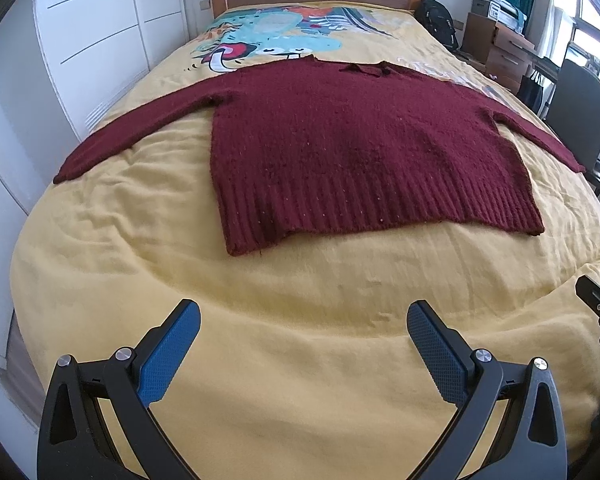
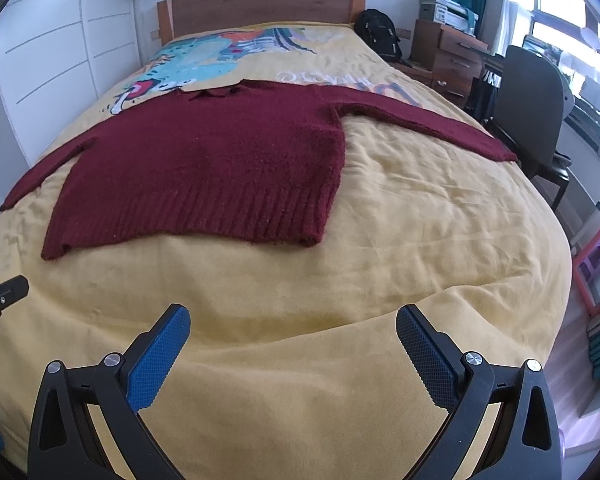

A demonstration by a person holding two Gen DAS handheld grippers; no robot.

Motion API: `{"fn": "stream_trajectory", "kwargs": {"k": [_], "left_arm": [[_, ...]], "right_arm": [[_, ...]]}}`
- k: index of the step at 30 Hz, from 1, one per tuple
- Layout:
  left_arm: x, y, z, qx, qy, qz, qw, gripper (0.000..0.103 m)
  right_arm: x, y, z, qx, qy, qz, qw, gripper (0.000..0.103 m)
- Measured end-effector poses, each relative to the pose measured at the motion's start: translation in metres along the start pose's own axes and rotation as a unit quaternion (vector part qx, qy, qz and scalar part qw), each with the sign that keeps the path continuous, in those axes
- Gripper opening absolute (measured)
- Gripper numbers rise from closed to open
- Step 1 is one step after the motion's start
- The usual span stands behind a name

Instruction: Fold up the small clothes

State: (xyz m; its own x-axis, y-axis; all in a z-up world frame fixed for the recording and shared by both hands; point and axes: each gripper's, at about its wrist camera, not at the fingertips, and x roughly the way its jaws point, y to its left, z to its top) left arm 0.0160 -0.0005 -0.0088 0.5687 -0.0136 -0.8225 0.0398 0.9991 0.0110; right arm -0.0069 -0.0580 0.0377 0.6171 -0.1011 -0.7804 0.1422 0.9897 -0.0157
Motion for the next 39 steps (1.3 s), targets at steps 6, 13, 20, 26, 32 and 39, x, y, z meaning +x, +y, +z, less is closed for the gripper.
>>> {"fn": "stream_trajectory", "kwargs": {"k": [6,13,20,26,32,39], "left_arm": [[0.002,0.004,0.004,0.001,0.002,0.001,1.0,0.102],[0.009,0.011,0.005,-0.005,0.014,0.0,0.9999,0.102],[0.016,0.014,0.007,-0.005,0.027,-0.004,0.9996,0.102],[0.021,0.019,0.009,-0.015,0.045,-0.017,0.9988,0.102],[0.025,0.023,0.016,-0.017,0.06,-0.029,0.9976,0.102],[0.032,0.028,0.027,-0.017,0.073,-0.04,0.9964,0.102]], "right_arm": [[0.001,-0.002,0.003,0.006,0.009,-0.006,1.0,0.103],[0.004,-0.002,0.006,0.007,0.019,-0.015,1.0,0.103],[0.006,-0.004,0.009,0.008,0.028,-0.022,0.999,0.103],[0.011,-0.008,0.011,0.016,0.039,-0.021,0.999,0.103],[0.016,-0.011,0.02,0.021,0.041,-0.018,0.999,0.103],[0.026,-0.017,0.034,0.033,0.042,-0.022,0.998,0.103]]}}
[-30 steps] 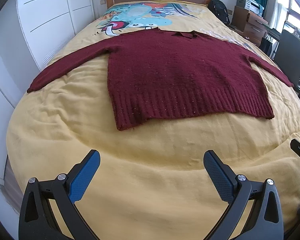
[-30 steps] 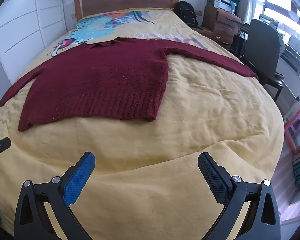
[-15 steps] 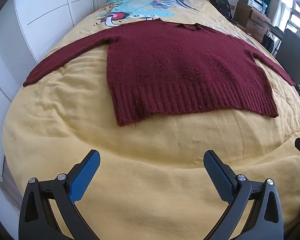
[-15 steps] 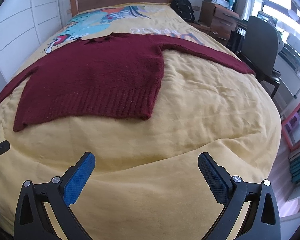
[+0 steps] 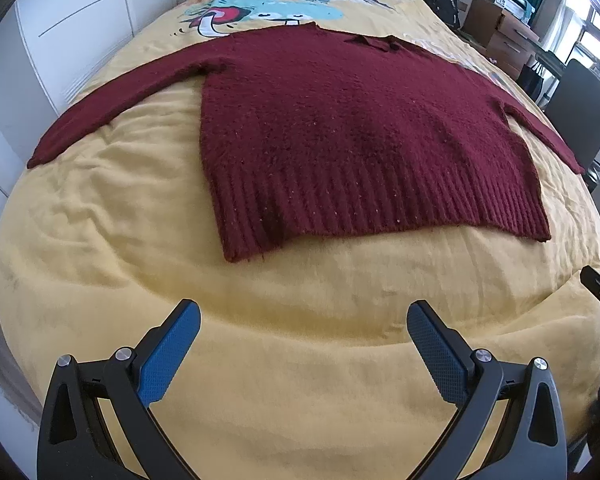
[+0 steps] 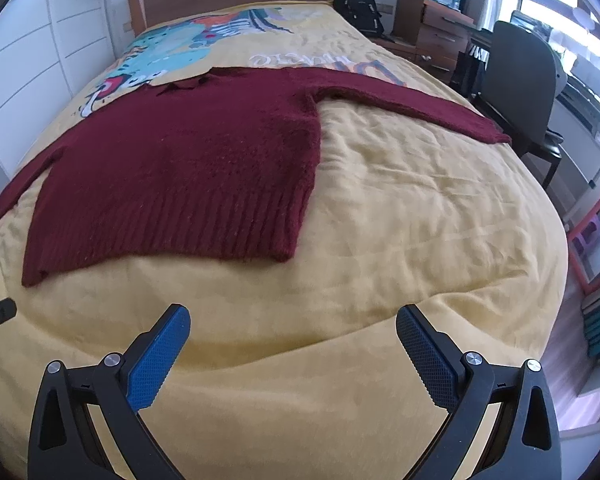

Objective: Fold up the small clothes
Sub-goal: 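Reach the left gripper to the sweater sleeve cuff and grasp it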

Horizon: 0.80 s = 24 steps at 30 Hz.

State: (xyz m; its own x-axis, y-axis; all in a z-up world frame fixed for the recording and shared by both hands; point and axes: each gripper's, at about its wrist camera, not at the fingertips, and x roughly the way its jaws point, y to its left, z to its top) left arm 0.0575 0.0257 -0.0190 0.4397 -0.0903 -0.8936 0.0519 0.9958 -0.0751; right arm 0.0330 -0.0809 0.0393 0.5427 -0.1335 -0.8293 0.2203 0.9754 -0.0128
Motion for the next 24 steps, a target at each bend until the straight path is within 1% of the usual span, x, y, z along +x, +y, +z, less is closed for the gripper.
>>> {"fn": "stream_trajectory", "kwargs": {"k": [4,7,10,13,15,16,21,22,24], "left_arm": [[0.002,0.009,0.01,-0.018,0.011,-0.013,0.9997,0.102],[-0.001,0.022,0.024,-0.031,0.005,-0.011,0.9995,0.102],[-0.007,0.047,0.045,-0.053,-0.013,0.007,0.9985,0.102],[-0.009,0.085,0.069,-0.091,-0.03,0.034,0.9948,0.102],[-0.006,0.117,0.083,-0.125,-0.042,0.053,0.9899,0.102],[-0.004,0.138,0.092,-0.147,-0.048,0.06,0.9861,0.102],[0.004,0.214,0.122,-0.222,-0.078,0.066,0.9698,0.102],[0.006,0.23,0.127,-0.233,-0.08,0.066,0.967,0.102],[0.01,0.261,0.136,-0.259,-0.078,0.041,0.9618,0.102]], "right_arm": [[0.007,-0.002,0.012,0.008,0.001,-0.003,1.0,0.103],[0.012,-0.001,0.022,0.008,0.0,-0.007,1.0,0.103],[0.017,0.001,0.033,0.008,-0.002,-0.013,1.0,0.103],[0.021,0.004,0.045,0.008,-0.005,-0.02,1.0,0.103],[0.024,0.007,0.051,0.007,-0.007,-0.023,1.0,0.103],[0.025,0.01,0.055,0.006,-0.008,-0.024,1.0,0.103],[0.031,0.02,0.068,0.004,-0.004,-0.03,1.0,0.103],[0.031,0.022,0.069,0.002,-0.004,-0.031,1.0,0.103],[0.033,0.028,0.073,-0.003,-0.004,-0.034,0.999,0.103]]}}
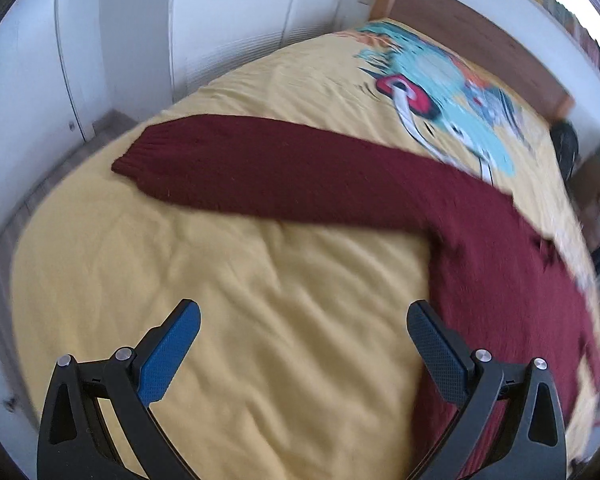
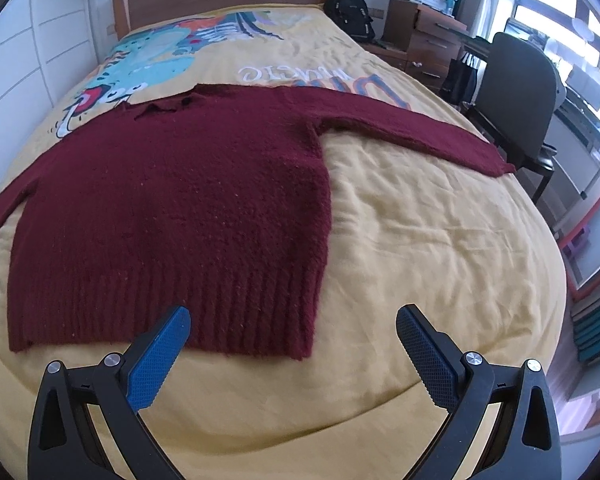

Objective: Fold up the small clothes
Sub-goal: 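Reach the left gripper to the sweater sleeve cuff and grasp it, then lift the held sleeve with the left gripper and fold it across the sweater body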

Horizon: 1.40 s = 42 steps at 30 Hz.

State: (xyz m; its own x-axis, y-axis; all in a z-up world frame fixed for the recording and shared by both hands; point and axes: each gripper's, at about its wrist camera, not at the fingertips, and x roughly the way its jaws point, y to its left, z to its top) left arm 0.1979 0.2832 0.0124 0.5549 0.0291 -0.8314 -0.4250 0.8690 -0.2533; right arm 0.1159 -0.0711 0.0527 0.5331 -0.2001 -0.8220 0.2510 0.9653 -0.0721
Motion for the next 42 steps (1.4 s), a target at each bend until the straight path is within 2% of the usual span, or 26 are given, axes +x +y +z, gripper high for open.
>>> {"fn": "stream_trajectory", "kwargs": {"k": [2,6,7,11,14,17,21,26,31,36,40,42], "left_arm": [[0.01,0.024,0.02,-0.034,0.009,-0.016,0.9993,0.102],[0.026,0.07,0.051,-0.095,0.01,-0.006,0.9954,0.102],[0.031,0.082,0.057,-0.116,0.01,-0.014,0.993,0.102],[0.053,0.136,0.075,-0.208,0.019,-0.037,0.9772,0.101],[0.066,0.164,0.08,-0.251,0.023,-0.048,0.9665,0.1],[0.076,0.184,0.081,-0.283,0.025,-0.066,0.9566,0.09],[0.082,0.198,0.089,-0.3,0.014,-0.087,0.9499,0.075],[0.085,0.208,0.098,-0.326,0.002,-0.114,0.9386,0.073],[0.087,0.223,0.095,-0.36,-0.007,-0.141,0.9222,0.053],[0.09,0.221,0.097,-0.357,0.009,-0.128,0.9253,0.015],[0.083,0.209,0.102,-0.338,0.006,-0.113,0.9344,0.013],[0.079,0.202,0.105,-0.333,0.002,-0.117,0.9358,0.012]], "right_arm": [[0.002,0.005,0.003,-0.006,0.001,-0.002,1.0,0.103],[0.008,0.013,0.006,-0.013,0.008,-0.004,1.0,0.103],[0.01,0.014,0.006,-0.015,0.01,-0.004,1.0,0.103],[0.015,0.018,0.009,-0.024,0.015,-0.008,1.0,0.103],[0.018,0.017,0.01,-0.026,0.018,-0.013,0.999,0.103],[0.023,0.014,0.011,-0.022,0.023,-0.019,0.999,0.103],[0.029,0.012,0.01,-0.021,0.03,-0.023,0.999,0.103],[0.036,0.015,0.008,-0.026,0.038,-0.019,0.999,0.103],[0.039,0.014,0.008,-0.027,0.042,-0.017,0.999,0.103],[0.044,0.011,0.006,-0.021,0.046,-0.015,0.999,0.103],[0.045,0.008,0.004,-0.017,0.048,-0.011,0.999,0.103],[0.045,0.006,0.002,-0.015,0.047,-0.008,0.999,0.103]]}}
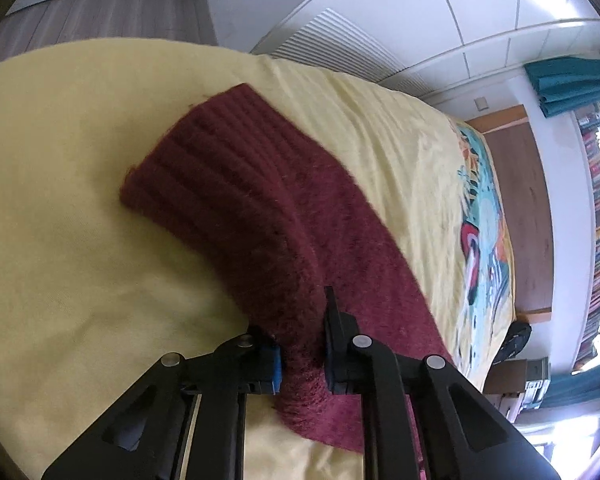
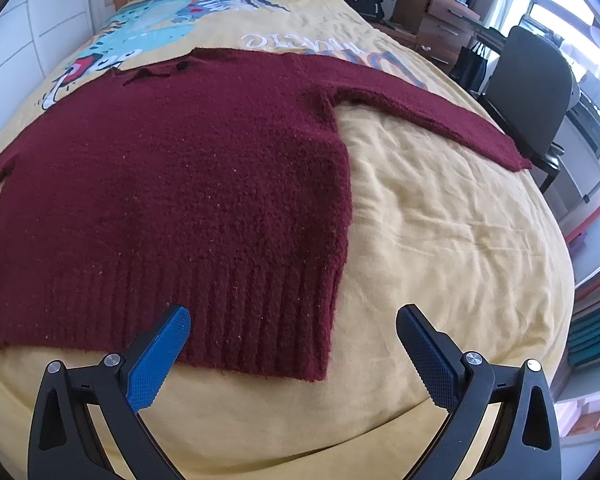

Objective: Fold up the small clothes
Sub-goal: 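Lift the held sleeve with the left gripper and fold it across the sweater body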

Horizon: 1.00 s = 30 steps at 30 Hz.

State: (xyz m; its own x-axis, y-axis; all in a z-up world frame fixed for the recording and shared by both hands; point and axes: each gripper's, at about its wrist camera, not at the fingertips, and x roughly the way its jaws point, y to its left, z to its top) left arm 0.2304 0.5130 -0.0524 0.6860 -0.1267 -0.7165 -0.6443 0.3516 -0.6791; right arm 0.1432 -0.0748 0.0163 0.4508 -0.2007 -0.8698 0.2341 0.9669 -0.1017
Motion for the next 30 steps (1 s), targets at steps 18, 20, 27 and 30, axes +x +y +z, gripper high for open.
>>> {"fn": "stream_trajectory", "kwargs": {"k": [18,20,27,30], "left_arm": [[0.018,-0.161,-0.081,0.091,0.055,-0.07,0.9919,0.012],[0.023,-0.186,-0.099,0.104,0.066,-0.083,0.9888,0.011],[0.048,-0.257,-0.163,0.16,0.108,-0.097,0.9764,0.011],[0.063,-0.284,-0.198,0.188,0.129,-0.095,0.9691,0.011]], "right_arm": [[0.002,-0.064,-0.016,0.053,-0.013,-0.005,0.999,0.103],[0.003,-0.071,-0.019,0.061,-0.013,-0.001,0.998,0.103],[0.006,-0.096,-0.026,0.089,-0.011,0.018,0.996,0.103],[0.006,-0.102,-0.026,0.086,-0.01,0.015,0.996,0.103]]}}
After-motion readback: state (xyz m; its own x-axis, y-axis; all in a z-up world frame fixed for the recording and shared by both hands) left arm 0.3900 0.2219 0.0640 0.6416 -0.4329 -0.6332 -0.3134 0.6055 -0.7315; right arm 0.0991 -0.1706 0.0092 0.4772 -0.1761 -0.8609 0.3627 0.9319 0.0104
